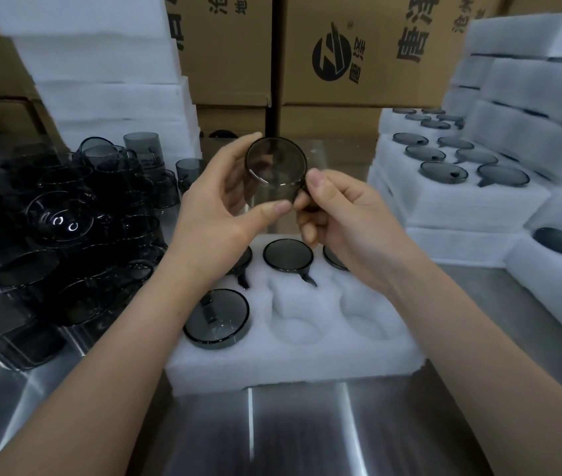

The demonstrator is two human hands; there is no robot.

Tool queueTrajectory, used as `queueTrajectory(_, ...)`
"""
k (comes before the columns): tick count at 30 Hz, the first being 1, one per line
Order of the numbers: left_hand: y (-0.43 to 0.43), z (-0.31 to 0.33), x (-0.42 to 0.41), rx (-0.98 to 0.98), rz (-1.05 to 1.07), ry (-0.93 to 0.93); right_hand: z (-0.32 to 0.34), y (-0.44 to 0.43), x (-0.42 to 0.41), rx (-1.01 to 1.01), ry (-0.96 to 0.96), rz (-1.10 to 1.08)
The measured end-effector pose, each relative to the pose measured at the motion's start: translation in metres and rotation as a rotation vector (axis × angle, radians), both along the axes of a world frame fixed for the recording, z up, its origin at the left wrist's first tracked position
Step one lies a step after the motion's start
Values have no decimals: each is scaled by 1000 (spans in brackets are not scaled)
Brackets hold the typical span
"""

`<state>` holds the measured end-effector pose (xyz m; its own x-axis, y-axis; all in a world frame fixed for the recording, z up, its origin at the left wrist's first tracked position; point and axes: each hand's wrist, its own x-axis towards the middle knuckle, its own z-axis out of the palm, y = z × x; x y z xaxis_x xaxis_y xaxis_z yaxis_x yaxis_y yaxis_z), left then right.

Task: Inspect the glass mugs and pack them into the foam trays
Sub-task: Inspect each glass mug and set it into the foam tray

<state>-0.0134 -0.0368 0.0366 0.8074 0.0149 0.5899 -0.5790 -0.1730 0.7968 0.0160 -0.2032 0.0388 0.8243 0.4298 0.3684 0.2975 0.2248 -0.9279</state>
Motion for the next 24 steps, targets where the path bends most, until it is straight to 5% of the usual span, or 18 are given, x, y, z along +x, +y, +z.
queueTrajectory(13,-3,8,-4,-109,-90,325,4,-3,-5,23,-147,-37)
queueTrajectory(24,-6,7,-7,8,-22,186,6,-5,-2,-67,5,-114)
